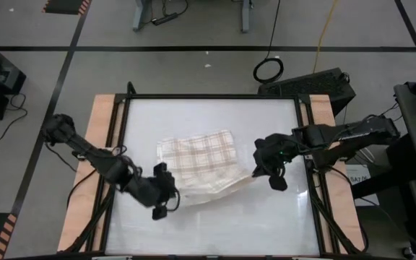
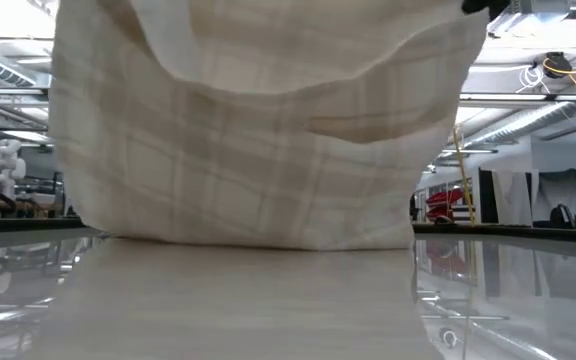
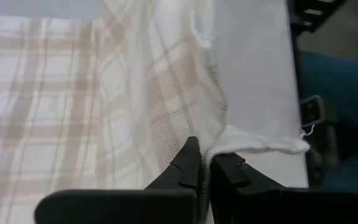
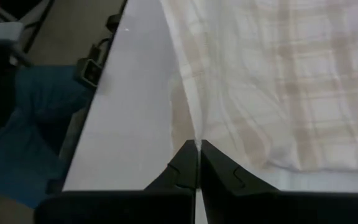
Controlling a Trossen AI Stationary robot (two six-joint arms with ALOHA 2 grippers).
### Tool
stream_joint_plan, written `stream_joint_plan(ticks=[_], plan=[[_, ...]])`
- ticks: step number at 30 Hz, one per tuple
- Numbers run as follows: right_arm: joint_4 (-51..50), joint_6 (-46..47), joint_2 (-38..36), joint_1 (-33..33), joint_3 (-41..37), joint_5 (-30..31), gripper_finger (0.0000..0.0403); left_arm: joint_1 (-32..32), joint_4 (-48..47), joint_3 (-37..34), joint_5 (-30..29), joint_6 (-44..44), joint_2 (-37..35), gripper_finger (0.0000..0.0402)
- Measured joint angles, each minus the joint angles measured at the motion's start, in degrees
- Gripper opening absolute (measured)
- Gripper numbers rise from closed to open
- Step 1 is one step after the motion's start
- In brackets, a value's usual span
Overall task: Roll towel
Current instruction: Roll the white towel
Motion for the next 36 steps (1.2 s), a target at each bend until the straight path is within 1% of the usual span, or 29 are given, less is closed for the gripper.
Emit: stream_joint_plan(ticks=[5, 10, 12, 14, 20, 24, 27, 29, 32, 34, 36], plan=[[3.48, 0.94, 2.24, 4.05, -0.02, 0.11, 0.0002, -5.51, 0.00, 0.00, -7.99, -6.48, 3.84, 0.0013], [10.63, 2.73, 6.86, 7.47, -0.02, 0.09, 0.0003, -10.03, 0.03, 0.00, -16.73, -12.16, 8.19, 0.0013], [13.02, 3.23, 9.08, 8.77, -0.02, 1.18, 0.0012, -11.48, 0.03, 0.00, -19.52, -13.79, 10.31, 0.0013], [13.77, 3.79, 11.26, 9.84, -0.02, 2.89, 0.0032, -12.85, 0.02, 0.00, -21.25, -14.83, 12.74, 0.0013], [13.35, 6.70, 17.22, 12.38, -0.08, 3.81, 0.0122, -15.96, -0.04, 0.00, -21.52, -14.72, 18.74, 0.0013], [12.73, 9.11, 19.50, 14.21, -0.10, 0.72, 0.0177, -17.34, -0.04, 0.00, -21.30, -14.83, 21.14, 0.0013], [11.35, 9.93, 19.98, 15.85, -0.10, 1.37, 0.0207, -17.80, 0.06, 0.00, -18.66, -15.23, 22.21, 0.0013], [11.25, 9.70, 20.09, 16.87, -0.10, 4.34, 0.0221, -17.88, 0.01, 0.00, -16.53, -15.99, 22.44, 0.0013], [11.46, 8.28, 20.14, 18.20, -0.10, 11.28, 0.0231, -17.89, 0.04, 0.00, -15.55, -16.75, 22.42, 0.0014], [12.37, 7.29, 20.22, 18.72, -0.10, 15.60, 0.0232, -17.90, 0.02, 0.00, -15.44, -16.98, 22.42, 0.0024], [13.86, 6.38, 20.42, 18.96, -0.10, 18.25, 0.0230, -17.90, -0.25, 0.00, -15.23, -17.89, 22.42, 0.0045]])
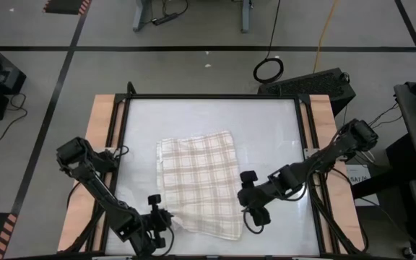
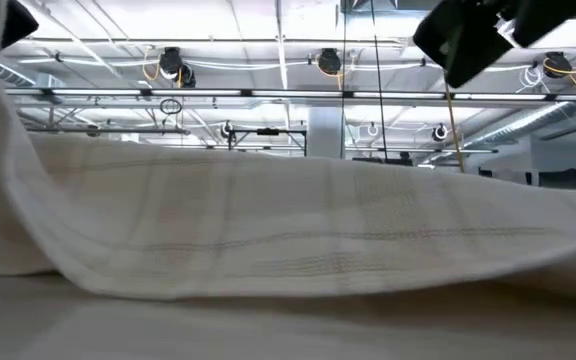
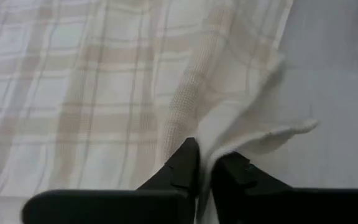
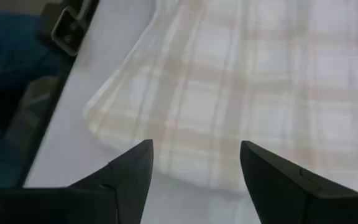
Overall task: Roll towel
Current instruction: Roll the white towel
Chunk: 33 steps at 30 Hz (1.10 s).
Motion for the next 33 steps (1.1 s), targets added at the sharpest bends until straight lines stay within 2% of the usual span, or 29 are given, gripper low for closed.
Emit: stream_joint_plan(ticks=[6, 10, 15, 18, 24, 26, 28, 33], plan=[[6.46, -5.10, 1.24, 0.08, 0.00, 1.48, 0.0211, -0.08, -3.26, 0.00, -0.28, -4.30, 0.00, 0.0134], [9.23, -6.91, 3.98, 0.08, 0.09, 2.52, 0.0198, -1.19, -3.25, 0.08, 0.69, -6.92, -0.09, 0.0179], [14.00, -8.65, 9.12, 0.04, 0.09, 2.40, 0.0186, -3.22, -3.24, 0.29, 9.50, -13.57, -0.15, 0.0225], [19.62, -9.97, 12.10, 0.04, 0.07, 2.14, 0.0181, -4.88, -3.21, 0.29, 13.19, -16.51, -0.15, 0.0247], [33.25, -10.59, 15.43, 0.07, 0.07, 2.36, 0.0180, -7.90, -3.18, 0.48, 13.66, -18.78, -0.15, 0.0256], [38.79, -10.61, 16.43, 0.44, 0.07, 2.49, 0.0180, -8.88, -2.71, 0.48, 12.81, -20.90, -0.15, 0.0251], [44.52, -11.00, 17.65, 0.83, 0.07, 2.94, 0.0180, -9.88, -0.56, 0.47, 9.58, -21.58, -0.15, 0.0244], [53.77, -9.24, 20.11, 1.47, 0.07, 8.42, 0.0173, -12.99, 11.47, 0.52, -7.40, -23.11, 1.69, 0.0212]])
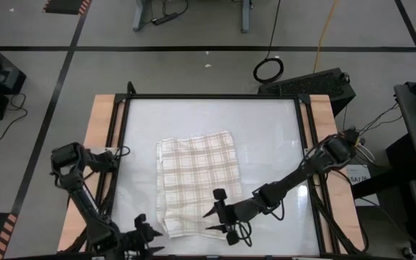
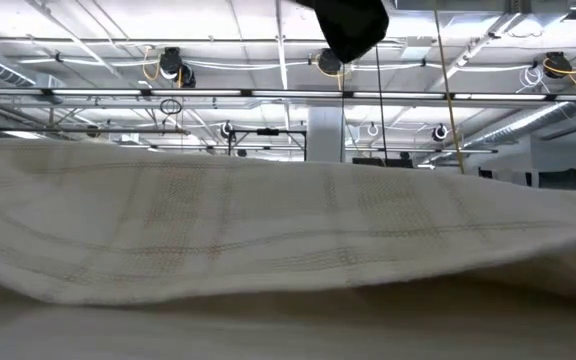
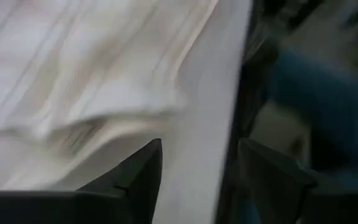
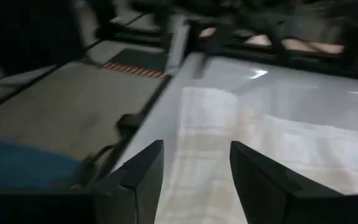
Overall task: Roll towel
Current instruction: Roll the white towel
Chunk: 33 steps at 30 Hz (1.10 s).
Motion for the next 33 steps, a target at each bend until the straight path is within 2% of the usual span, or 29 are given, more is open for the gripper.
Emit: stream_joint_plan(ticks=[2, 4, 9, 12, 19, 23, 30, 33], plan=[[0.80, 0.19, 0.61, 0.12, 0.00, 2.94, 0.0168, -0.35, 4.41, 0.00, -2.93, -1.17, 1.86, 0.0199], [0.70, -0.01, 0.92, 0.16, 0.00, 4.87, 0.0164, -0.41, 8.39, 0.00, -3.09, -1.78, 4.07, 0.0189], [1.38, -1.34, 1.15, 0.27, 0.00, 6.09, 0.0155, -0.30, 11.90, 0.13, -4.21, -5.25, 9.53, 0.0172], [1.54, -1.76, 1.15, 0.47, 0.00, 6.42, 0.0151, -0.63, 11.82, 2.13, -5.26, 0.10, 12.50, 0.0161], [1.83, 1.98, 1.15, 0.80, 0.00, 9.49, 0.0146, -1.00, 11.38, 8.85, -5.02, 21.40, 13.27, 0.0130], [4.41, 2.91, 1.15, 1.02, 0.00, 10.75, 0.0146, -0.98, 2.50, 13.58, -5.20, 24.51, 9.80, 0.0121], [7.09, 3.84, 2.61, 1.03, 0.00, 10.77, 0.0146, 0.15, -23.86, 20.35, -7.82, 28.27, 7.36, 0.0118], [7.01, 4.99, 3.65, 1.04, 0.00, 10.79, 0.0146, 2.22, -29.65, 20.24, -3.16, 31.34, 8.17, 0.0118]])
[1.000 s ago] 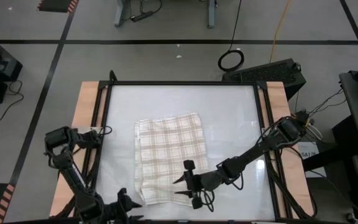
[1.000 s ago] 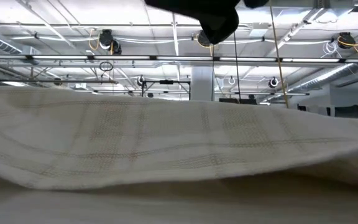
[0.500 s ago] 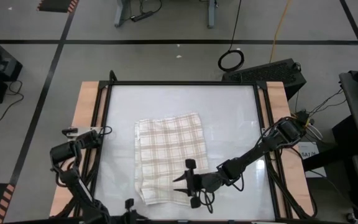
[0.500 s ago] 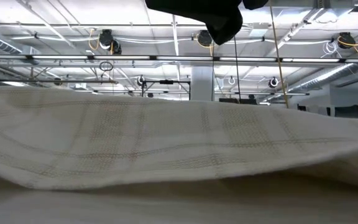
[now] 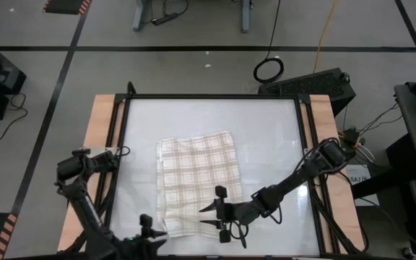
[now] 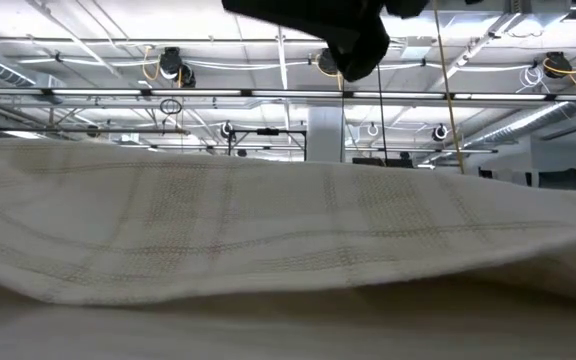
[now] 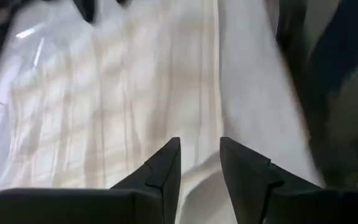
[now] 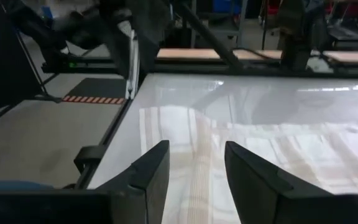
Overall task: Roll towel
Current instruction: Roll the white towel
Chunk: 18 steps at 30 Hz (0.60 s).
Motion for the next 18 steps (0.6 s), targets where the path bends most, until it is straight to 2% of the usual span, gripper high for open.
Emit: stream_joint_plan(ticks=[3, 6, 15, 18], plan=[[0.45, 0.09, 0.73, 0.21, 0.00, 0.06, 0.0146, 1.09, 0.99, -0.06, 2.89, 8.32, 0.85, 0.0118], [0.42, 0.12, 0.85, 0.21, 0.00, -0.01, 0.0146, 1.12, 3.21, 0.00, 3.08, 14.79, 0.85, 0.0118], [3.41, -0.89, 0.85, 0.35, 0.00, -0.26, 0.0146, 2.18, 2.47, -0.02, 5.81, 20.91, 0.83, 0.0117], [7.89, -1.30, 2.27, 0.83, 0.02, -0.26, 0.0146, 2.84, 2.38, -0.02, 6.01, 22.13, 0.83, 0.0117]])
